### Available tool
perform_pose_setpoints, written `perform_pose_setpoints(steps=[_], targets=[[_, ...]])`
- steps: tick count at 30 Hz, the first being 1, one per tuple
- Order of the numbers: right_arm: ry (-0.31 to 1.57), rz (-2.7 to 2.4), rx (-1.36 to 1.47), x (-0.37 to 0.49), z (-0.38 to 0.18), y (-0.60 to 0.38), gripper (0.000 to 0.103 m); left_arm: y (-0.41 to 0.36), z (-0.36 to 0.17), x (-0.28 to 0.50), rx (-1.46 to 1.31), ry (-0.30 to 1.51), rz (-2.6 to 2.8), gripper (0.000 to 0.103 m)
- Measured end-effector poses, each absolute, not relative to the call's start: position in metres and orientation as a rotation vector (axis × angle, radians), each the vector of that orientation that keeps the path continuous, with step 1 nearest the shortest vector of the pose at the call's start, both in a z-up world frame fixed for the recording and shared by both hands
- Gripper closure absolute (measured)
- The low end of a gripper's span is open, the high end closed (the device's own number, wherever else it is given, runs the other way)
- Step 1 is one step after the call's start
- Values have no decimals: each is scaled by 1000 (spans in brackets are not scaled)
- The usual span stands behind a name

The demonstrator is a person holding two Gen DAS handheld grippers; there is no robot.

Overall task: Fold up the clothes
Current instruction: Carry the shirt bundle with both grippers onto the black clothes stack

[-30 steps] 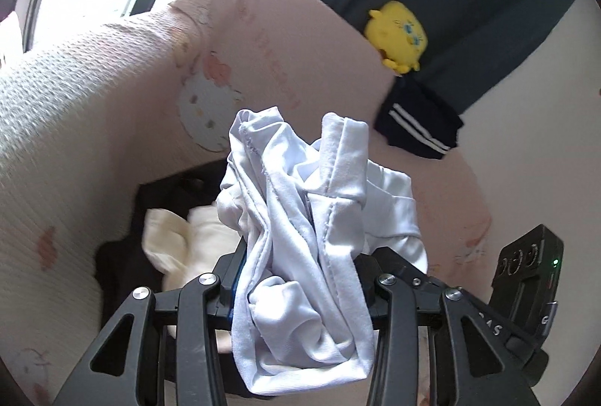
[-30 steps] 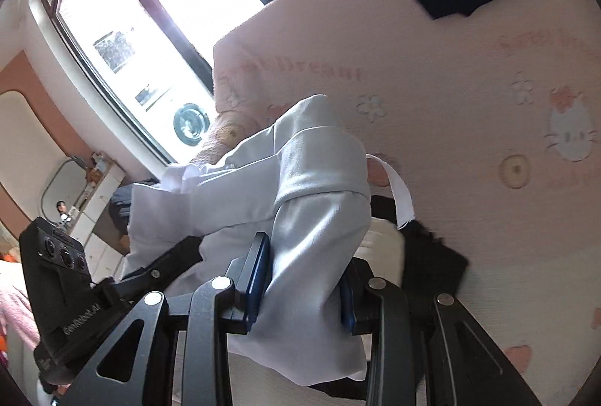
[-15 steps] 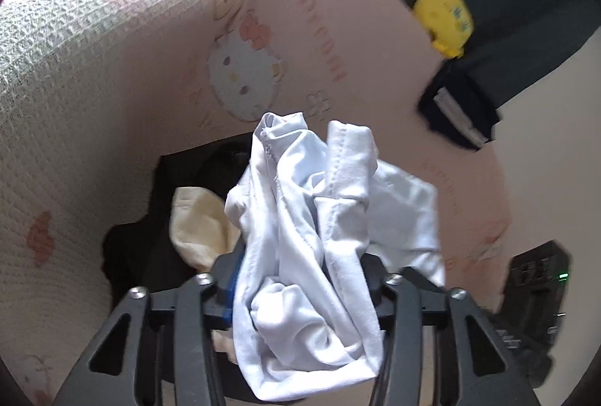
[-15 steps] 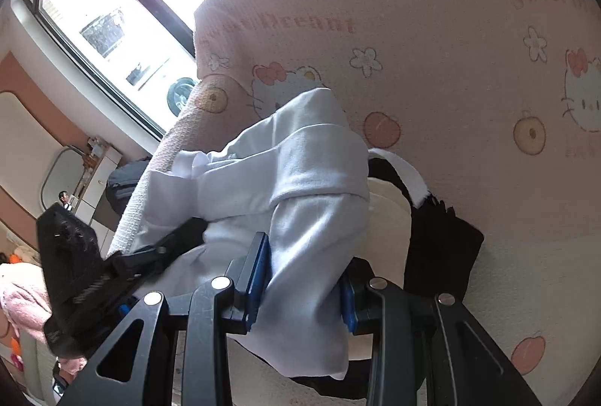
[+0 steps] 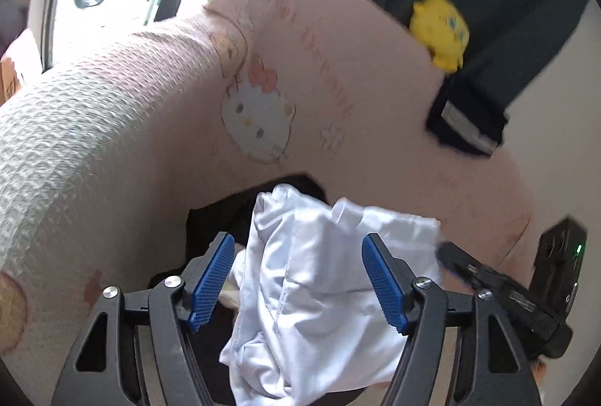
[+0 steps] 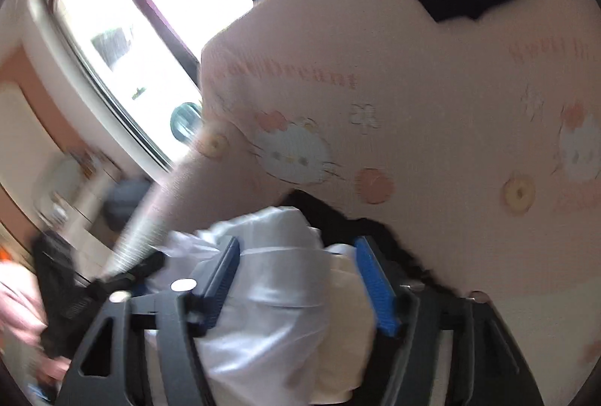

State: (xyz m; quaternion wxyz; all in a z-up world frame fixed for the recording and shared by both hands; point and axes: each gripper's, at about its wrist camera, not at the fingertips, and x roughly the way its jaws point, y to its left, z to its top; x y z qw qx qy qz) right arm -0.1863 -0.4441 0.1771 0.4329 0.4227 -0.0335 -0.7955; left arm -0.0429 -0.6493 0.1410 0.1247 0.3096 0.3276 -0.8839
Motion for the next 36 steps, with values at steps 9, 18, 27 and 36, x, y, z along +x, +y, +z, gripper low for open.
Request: perform_pose_setpoints(steps=[9,18,27,36], targets=[[147,-2043,1141,-208,138,-467,83,-664,94,-73,1030,1151,-2478,60],[221,-2084,1183,-219,116,-481,83,-646,105,-84,1056,897,-2500,55],[12,-2039,1064,-194,157,-438,31,-653,157,-51,906,943,-2496,23],[130,-2071,1031,-154,173,-401,28,-598,189,-11,929,544,-2529,23]])
